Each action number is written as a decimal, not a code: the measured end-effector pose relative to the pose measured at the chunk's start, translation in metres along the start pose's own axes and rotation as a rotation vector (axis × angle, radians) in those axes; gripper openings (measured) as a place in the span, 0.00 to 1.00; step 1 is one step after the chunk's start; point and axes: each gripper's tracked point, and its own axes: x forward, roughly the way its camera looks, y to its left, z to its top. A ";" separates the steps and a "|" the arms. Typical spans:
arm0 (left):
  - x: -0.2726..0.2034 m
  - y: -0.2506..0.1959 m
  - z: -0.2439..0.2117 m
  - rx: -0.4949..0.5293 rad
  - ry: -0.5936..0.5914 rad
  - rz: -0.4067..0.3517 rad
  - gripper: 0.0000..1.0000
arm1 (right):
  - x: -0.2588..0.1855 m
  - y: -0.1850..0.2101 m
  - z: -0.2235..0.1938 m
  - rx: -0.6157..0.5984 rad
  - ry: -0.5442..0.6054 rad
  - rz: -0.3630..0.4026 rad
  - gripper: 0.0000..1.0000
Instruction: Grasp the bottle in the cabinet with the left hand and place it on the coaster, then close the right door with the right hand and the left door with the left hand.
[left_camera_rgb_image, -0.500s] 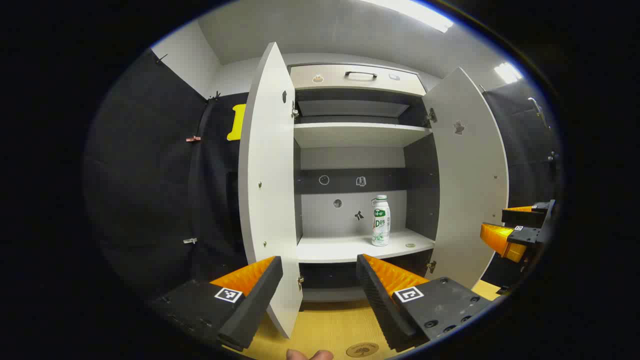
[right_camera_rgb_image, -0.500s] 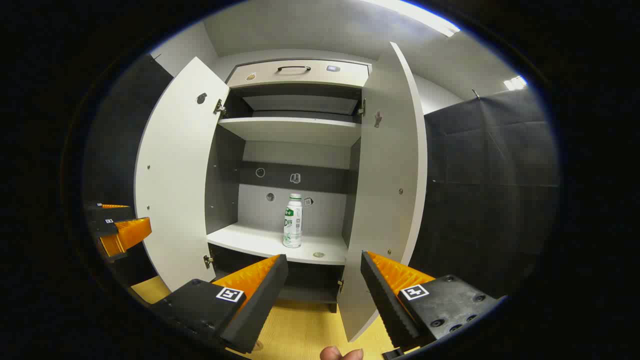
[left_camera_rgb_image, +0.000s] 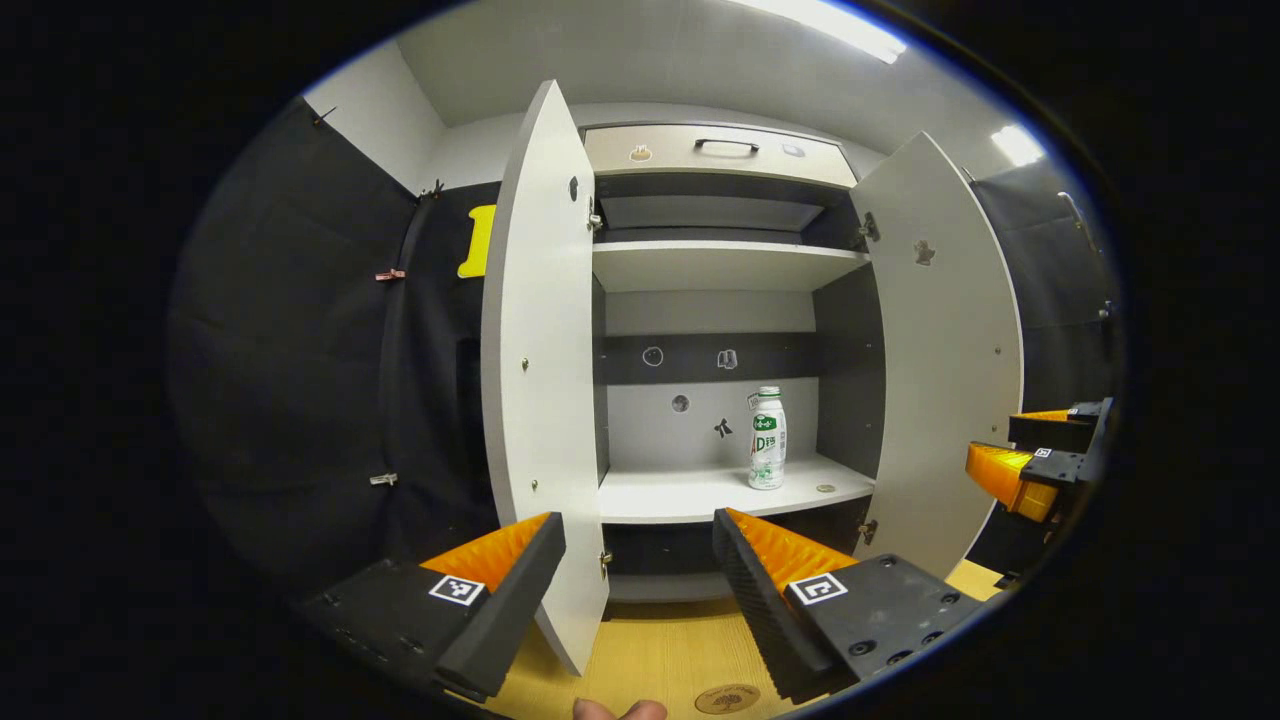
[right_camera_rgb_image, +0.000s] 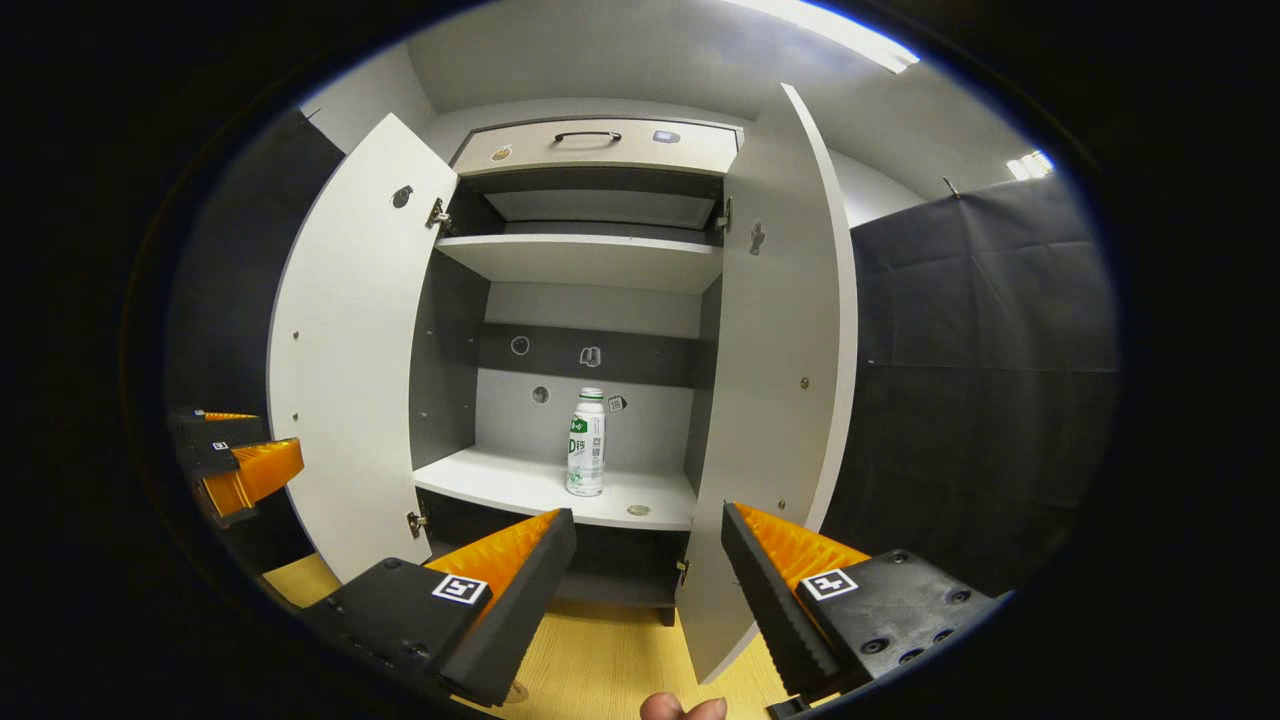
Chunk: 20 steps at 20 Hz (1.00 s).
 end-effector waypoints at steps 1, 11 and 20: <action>0.000 0.000 -0.001 0.002 0.000 -0.001 0.95 | 0.000 0.000 0.000 0.002 0.000 -0.001 0.97; 0.008 -0.001 -0.002 -0.008 0.000 -0.002 0.95 | 0.002 0.000 0.000 0.031 0.004 0.001 0.98; 0.070 -0.077 0.005 -0.033 -0.010 -0.106 0.95 | -0.003 -0.029 -0.001 0.070 0.017 0.001 0.98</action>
